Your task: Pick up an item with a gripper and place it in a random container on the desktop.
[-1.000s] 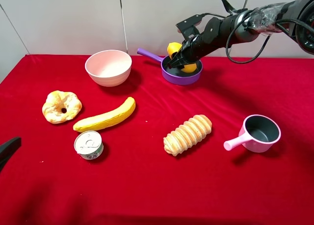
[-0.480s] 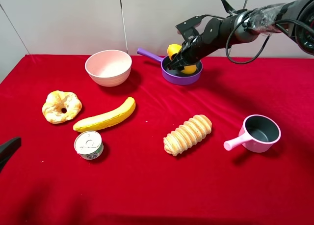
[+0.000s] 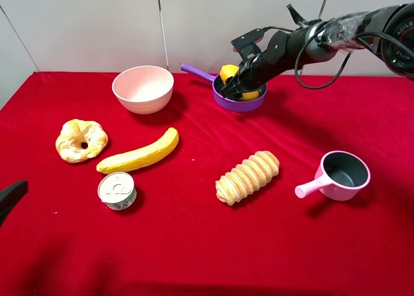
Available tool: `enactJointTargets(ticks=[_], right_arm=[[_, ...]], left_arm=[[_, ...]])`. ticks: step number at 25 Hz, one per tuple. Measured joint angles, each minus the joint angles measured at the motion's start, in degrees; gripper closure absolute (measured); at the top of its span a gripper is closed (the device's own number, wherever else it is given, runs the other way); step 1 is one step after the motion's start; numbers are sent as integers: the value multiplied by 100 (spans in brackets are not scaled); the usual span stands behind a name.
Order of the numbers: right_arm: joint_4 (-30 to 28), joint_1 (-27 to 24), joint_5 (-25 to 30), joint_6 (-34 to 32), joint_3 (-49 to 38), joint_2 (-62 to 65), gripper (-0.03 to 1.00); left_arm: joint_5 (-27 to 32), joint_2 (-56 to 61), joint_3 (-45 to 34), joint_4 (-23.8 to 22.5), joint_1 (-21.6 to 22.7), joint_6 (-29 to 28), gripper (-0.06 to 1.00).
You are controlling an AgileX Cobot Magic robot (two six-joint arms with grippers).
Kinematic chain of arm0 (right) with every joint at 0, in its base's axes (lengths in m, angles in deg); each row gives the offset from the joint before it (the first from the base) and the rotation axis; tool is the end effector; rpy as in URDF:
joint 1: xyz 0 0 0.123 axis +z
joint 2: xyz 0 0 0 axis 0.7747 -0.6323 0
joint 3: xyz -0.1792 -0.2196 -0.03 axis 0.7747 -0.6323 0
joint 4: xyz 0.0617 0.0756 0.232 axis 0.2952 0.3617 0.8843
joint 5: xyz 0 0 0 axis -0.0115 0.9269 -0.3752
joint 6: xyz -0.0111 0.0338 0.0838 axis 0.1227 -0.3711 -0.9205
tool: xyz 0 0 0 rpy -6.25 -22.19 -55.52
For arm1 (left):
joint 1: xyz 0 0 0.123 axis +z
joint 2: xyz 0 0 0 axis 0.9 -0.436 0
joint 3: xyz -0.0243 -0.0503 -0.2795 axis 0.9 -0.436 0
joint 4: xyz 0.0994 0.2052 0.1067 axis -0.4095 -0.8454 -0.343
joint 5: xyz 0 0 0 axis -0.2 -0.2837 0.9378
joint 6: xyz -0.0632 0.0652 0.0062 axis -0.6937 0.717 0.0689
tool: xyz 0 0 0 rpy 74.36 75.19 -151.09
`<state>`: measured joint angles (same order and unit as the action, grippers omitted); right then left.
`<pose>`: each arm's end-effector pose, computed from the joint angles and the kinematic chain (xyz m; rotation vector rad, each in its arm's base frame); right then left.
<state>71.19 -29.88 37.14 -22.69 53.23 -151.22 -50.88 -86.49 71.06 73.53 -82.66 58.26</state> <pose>0.4749 0.1880 0.0892 -0.8482 2.2567 0.0987 0.0532 -0.0108 0.1821 0.4718 1.7485 0.0242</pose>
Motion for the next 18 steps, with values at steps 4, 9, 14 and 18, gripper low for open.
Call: enactJointTargets(ticks=[4,9,14,18], right_arm=[[0,0,0,0,0,-11,43],[0,0,0,0,4,-11,37],[-122,0,19,0,12,81,34],[-326,0,88,0,12,305,33]], left_arm=[[0,0,0,0,0,0,4],[0,0,0,0,0,0,4],[0,0,0,0,0,0,4],[0,0,0,0,0,0,4]])
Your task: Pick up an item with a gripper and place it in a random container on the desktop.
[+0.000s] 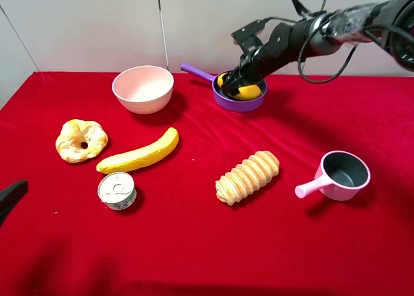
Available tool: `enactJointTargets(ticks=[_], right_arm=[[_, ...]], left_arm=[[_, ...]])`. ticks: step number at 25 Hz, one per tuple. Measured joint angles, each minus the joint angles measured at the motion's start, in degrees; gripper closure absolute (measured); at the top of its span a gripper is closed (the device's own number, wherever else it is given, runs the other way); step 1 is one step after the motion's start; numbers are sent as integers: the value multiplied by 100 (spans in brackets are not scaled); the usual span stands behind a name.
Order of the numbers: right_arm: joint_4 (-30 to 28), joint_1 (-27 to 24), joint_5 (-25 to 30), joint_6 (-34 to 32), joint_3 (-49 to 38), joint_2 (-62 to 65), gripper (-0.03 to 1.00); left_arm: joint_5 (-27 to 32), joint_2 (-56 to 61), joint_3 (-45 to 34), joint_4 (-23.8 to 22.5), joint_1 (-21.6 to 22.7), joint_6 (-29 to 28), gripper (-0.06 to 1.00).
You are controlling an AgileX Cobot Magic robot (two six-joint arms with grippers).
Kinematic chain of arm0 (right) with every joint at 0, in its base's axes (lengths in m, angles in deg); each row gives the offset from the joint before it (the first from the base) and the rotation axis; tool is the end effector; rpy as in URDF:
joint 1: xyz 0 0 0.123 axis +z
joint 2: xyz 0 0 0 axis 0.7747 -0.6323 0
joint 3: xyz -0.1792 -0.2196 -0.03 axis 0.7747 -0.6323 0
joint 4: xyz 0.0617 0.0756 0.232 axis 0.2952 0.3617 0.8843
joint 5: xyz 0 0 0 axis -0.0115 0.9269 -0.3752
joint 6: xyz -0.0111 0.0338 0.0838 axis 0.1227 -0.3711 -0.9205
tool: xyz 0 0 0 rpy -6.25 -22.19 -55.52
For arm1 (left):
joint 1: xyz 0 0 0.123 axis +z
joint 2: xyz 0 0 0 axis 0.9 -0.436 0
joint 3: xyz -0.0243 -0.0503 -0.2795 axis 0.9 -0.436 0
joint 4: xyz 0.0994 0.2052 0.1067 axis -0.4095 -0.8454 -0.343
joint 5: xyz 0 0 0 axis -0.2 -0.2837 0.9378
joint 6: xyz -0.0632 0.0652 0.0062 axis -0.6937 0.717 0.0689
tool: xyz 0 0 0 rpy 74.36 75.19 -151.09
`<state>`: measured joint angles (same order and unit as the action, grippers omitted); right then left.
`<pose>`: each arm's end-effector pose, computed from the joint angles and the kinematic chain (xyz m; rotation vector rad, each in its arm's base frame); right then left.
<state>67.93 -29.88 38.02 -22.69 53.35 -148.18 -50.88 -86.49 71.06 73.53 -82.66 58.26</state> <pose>0.4755 0.1874 0.1157 -0.8952 2.1980 0.0609 0.0532 -0.0108 0.1821 0.4718 1.7485 0.0242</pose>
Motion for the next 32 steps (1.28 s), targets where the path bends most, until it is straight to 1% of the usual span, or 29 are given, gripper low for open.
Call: enactJointTargets(ticks=[2,4,8,12,15,18,25,28,30,32], right_arm=[[-152,0,134,-28,0,117,33],[-241,0,398,-156,0,273,33],[-449,0,1178,-404,0,626,32],[-586,0,1963,-507,0,1027,28],[-674,0,2358,-512,-124,1355,28],[-768,0,2455,-512,-565,1803,28],[-816,0,2291,-512,-2231,3074,28],[-838,-37,2291,-512,-2794,3599,28],[-897,-63,2380,-512,-3077,3910,28],[-943,-63,2595,-526,-3302,4221,28]], left_arm=[[0,0,0,0,0,0,4],[0,0,0,0,0,0,4],[0,0,0,0,0,0,4],[0,0,0,0,0,0,4],[0,0,0,0,0,0,4],[0,0,0,0,0,0,4],[0,0,0,0,0,0,4],[0,0,0,0,0,0,4],[0,0,0,0,0,0,4],[0,0,0,0,0,0,4]])
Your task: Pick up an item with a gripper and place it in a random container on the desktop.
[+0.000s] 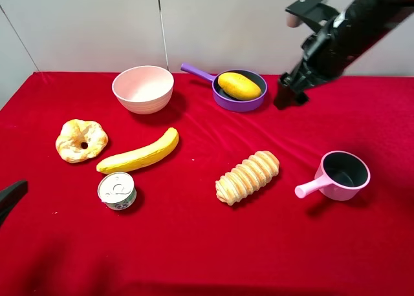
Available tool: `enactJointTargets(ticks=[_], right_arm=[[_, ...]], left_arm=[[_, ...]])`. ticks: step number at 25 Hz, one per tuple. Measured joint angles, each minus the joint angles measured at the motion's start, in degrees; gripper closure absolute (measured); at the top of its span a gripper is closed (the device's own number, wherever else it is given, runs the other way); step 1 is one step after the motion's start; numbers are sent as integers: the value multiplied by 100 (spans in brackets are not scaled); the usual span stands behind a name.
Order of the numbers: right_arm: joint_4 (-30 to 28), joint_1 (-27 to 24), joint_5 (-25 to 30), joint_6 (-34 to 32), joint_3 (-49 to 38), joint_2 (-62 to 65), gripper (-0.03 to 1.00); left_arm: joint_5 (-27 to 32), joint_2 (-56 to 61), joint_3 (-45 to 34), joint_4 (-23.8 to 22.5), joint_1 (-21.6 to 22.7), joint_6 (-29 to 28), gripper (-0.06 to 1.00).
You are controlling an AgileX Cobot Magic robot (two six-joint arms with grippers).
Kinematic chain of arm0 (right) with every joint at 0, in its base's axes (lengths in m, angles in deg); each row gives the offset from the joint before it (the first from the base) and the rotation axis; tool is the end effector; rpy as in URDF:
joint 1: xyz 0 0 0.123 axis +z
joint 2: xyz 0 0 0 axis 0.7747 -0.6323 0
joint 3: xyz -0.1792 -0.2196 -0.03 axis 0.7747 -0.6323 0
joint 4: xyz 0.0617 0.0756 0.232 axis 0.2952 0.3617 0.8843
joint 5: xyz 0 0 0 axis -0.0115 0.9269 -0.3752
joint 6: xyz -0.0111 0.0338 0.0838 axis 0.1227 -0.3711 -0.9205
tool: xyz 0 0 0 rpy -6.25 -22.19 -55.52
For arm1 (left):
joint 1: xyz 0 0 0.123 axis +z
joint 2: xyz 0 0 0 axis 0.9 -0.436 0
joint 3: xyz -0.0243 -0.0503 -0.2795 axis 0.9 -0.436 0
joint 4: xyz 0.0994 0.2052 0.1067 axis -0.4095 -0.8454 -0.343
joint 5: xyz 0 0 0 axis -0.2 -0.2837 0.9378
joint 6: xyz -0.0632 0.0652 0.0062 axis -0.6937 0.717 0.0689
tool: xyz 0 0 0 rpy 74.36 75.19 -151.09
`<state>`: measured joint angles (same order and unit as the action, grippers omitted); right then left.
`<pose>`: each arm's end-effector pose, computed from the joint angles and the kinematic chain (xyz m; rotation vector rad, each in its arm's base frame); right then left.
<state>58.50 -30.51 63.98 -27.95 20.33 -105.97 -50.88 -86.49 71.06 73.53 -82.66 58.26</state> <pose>0.3068 0.1187 0.2430 -1.0861 2.4390 0.0371 0.0532 -0.0108 0.1821 0.4718 1.7485 0.0242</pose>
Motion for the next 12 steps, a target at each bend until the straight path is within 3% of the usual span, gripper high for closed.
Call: enactJointTargets(ticks=[3,12], right_arm=[[-5,0,502,-119,-181,355,28],[30,0,2752,-788,-230,1260,28]], left_arm=[[0,0,0,0,0,0,4],[0,0,0,0,0,0,4]])
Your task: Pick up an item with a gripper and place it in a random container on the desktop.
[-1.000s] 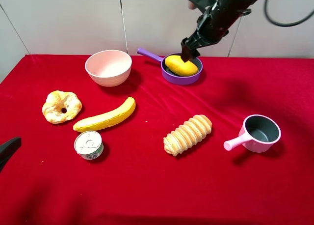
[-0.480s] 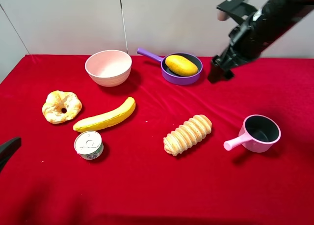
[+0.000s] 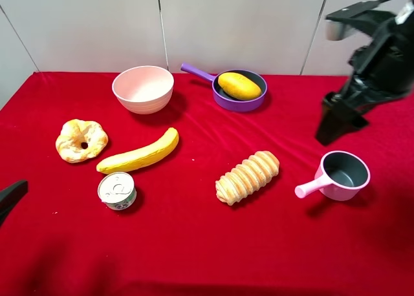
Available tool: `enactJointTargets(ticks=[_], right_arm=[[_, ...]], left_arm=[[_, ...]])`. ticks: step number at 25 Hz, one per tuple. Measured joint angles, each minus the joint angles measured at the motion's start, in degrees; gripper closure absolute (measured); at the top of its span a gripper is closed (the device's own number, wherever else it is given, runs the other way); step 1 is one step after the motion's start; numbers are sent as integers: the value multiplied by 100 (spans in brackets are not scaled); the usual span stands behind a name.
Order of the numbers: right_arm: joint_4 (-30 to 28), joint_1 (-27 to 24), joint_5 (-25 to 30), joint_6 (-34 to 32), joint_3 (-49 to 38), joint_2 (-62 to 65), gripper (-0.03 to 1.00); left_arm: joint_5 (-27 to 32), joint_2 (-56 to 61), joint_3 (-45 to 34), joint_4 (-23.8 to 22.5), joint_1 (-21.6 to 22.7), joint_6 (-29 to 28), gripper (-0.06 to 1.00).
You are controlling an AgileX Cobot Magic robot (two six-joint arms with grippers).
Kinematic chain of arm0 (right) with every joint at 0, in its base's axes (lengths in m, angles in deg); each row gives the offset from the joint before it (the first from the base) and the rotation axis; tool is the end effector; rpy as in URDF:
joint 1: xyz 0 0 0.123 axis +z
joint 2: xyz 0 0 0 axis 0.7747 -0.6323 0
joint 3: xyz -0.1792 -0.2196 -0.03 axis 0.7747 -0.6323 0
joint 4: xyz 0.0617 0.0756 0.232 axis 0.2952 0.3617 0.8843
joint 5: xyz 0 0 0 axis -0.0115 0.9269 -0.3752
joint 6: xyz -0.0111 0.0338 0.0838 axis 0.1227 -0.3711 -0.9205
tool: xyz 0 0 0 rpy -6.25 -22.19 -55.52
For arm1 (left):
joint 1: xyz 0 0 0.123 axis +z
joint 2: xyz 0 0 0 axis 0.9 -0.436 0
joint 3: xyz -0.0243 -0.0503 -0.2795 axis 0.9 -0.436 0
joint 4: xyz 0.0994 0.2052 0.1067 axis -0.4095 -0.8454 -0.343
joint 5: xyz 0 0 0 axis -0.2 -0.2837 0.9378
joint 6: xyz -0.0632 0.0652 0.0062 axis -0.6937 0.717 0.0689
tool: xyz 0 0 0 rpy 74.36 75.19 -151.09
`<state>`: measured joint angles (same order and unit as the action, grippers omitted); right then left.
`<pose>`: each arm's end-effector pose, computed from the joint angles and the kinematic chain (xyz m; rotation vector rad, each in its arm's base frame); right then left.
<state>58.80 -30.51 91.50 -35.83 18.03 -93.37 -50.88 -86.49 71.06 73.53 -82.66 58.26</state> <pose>0.2327 0.0942 0.2826 -1.0541 2.7770 0.1256 0.0532 -0.0108 0.1821 0.4718 1.7485 0.0242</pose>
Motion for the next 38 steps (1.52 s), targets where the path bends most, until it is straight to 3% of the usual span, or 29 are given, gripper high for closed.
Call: enactJointTargets(ticks=[4,12,20,24,38], right_arm=[[120,0,190,-70,-317,615,28],[233,0,217,-77,-1744,2442,28],[627,0,-282,-293,-3091,4452,28],[646,0,-636,-485,-3209,5221,28],[521,0,-707,-980,-3246,7889,28]], left_arm=[[0,0,0,0,0,0,4],[0,0,0,0,0,0,4],[0,0,0,0,0,0,4],[0,0,0,0,0,0,4],[0,0,0,0,0,0,4]])
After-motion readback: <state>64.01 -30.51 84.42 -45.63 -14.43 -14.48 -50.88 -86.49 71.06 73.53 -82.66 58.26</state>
